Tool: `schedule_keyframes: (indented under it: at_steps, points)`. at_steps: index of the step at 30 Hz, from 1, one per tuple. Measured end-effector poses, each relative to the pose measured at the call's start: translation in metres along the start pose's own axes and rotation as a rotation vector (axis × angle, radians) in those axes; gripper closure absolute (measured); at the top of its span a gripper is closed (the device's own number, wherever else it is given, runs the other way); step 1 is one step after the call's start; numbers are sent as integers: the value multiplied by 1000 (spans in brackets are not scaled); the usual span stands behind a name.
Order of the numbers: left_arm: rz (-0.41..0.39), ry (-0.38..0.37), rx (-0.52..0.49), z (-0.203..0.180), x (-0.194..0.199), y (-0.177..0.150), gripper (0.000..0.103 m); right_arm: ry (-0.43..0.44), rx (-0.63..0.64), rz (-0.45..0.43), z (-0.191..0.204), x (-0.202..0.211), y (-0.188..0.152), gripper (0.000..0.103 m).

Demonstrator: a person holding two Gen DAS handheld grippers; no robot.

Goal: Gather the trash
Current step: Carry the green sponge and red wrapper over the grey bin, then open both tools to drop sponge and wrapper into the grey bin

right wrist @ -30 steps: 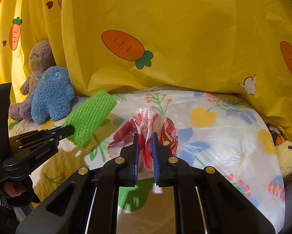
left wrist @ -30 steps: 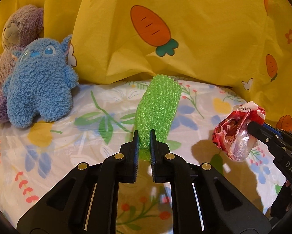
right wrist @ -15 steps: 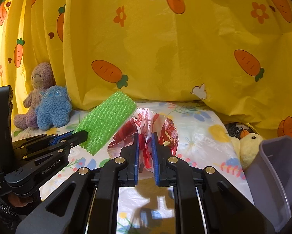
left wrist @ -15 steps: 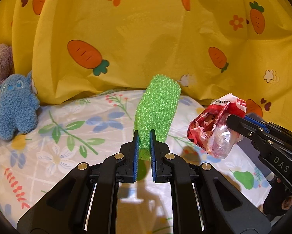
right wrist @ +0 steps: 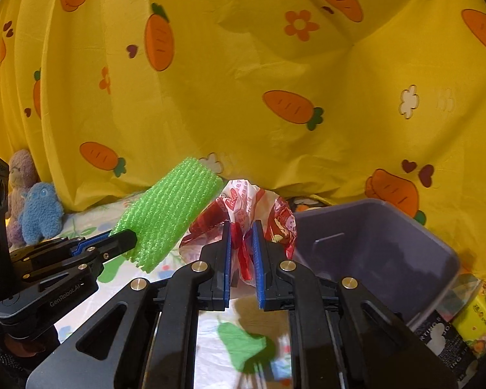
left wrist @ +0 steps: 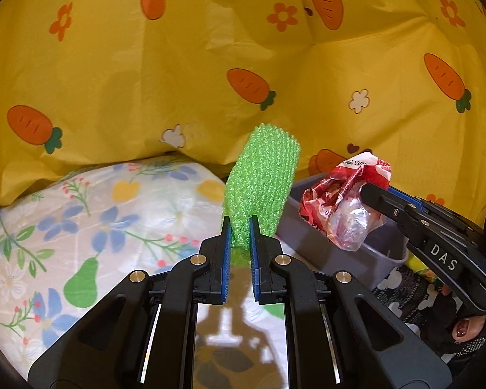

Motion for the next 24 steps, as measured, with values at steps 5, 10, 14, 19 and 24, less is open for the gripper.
schedule_keyframes:
  at_steps: [5,10,14,19,24]
  points:
    - [24,-84,-17,-52,-19,9,93,-133,-29,-34,-49,21,2,90]
    - [68,-189,-5,-99,-41,15,93,-239,-53,-29,-89,24,-6,90]
    - [101,-236,-9,-128,-57,13,93,-272,-81,-7,-109,19,-14,90]
    - [146,-269,-5,-142,-74,6,93,-291,-98,13,-124,14,-21,87]
    - [154,-285,18,-144,-82,4,69,-300,-123,33,-134,6,-28,76]
Point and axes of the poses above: each gripper's, at about its wrist camera, not at the fingertips, and x roughly against the way its jaws point, z to its left, y to its top, the point moved 7 cm from there along -x, roughly the way its jaws point, and after that the axes turned 14 degrees about y, right-handed, at the moved point
